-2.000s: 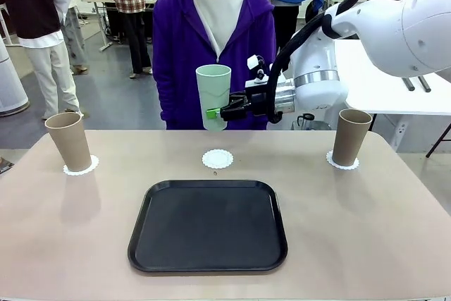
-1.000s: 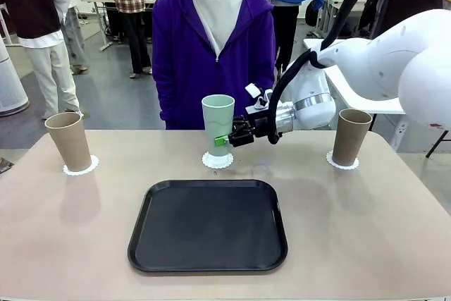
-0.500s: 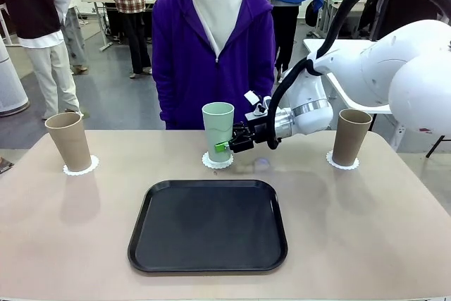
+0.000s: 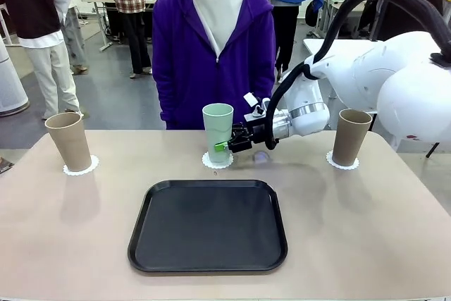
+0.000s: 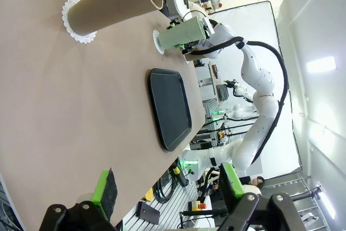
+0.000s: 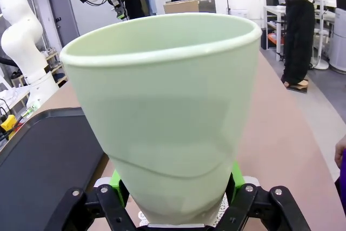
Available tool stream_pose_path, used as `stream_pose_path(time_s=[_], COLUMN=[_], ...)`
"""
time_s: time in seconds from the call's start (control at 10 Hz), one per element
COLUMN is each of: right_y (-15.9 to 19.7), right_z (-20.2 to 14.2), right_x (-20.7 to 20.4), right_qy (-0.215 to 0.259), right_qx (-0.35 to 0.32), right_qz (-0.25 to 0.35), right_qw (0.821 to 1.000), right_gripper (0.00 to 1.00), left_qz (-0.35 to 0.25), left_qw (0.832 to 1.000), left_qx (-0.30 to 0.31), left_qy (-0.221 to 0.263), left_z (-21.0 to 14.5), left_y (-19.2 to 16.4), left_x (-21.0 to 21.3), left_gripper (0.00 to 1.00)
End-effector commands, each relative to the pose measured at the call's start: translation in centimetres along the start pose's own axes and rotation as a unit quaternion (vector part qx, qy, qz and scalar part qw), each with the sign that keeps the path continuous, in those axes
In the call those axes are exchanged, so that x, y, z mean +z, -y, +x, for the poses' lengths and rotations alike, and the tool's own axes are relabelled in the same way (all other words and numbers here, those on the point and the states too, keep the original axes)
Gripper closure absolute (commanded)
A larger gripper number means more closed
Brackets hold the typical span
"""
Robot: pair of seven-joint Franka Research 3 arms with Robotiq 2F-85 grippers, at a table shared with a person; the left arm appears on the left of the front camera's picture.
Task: Place coasters on the table and set cups on them.
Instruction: Take one Reusable plastic cup from the Flat Tray and place it on a coaster set by the human.
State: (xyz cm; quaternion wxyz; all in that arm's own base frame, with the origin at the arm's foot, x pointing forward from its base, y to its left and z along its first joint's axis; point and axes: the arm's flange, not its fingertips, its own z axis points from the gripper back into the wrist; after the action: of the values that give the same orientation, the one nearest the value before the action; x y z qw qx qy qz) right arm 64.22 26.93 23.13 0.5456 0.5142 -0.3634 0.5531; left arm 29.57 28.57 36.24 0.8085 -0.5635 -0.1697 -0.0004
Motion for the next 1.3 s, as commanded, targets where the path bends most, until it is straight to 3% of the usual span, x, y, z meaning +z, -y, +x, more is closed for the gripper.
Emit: stream_pose_path(time_s=[0.0,0.7,0.9,1.2], right_y=[1.0,0.72,0.6,0.49], right_z=[0.1,-0.48,-0.5,-0.38], right_x=[-0.55,-0.58,-0.58,-0.59], right_qy=[0.001,-0.004,-0.012,-0.028], right_qx=[-0.002,-0.009,-0.009,-0.01], right_qz=[-0.001,0.011,0.013,0.01], right_qw=[1.0,1.0,1.0,1.0], right_gripper=[0.18,0.18,0.0,0.0], left_qz=[0.0,0.0,0.0,0.0], left_qw=[1.0,1.0,1.0,1.0], left_qx=[-0.001,-0.001,-0.001,-0.001], left_qy=[0.005,0.005,0.005,0.005], left_z=[-0.08,-0.08,-0.08,-0.08], left_y=[0.07,0.07,0.07,0.07], left_x=[0.16,0.16,0.16,0.16], left_gripper=[0.0,0.0,0.0,0.0])
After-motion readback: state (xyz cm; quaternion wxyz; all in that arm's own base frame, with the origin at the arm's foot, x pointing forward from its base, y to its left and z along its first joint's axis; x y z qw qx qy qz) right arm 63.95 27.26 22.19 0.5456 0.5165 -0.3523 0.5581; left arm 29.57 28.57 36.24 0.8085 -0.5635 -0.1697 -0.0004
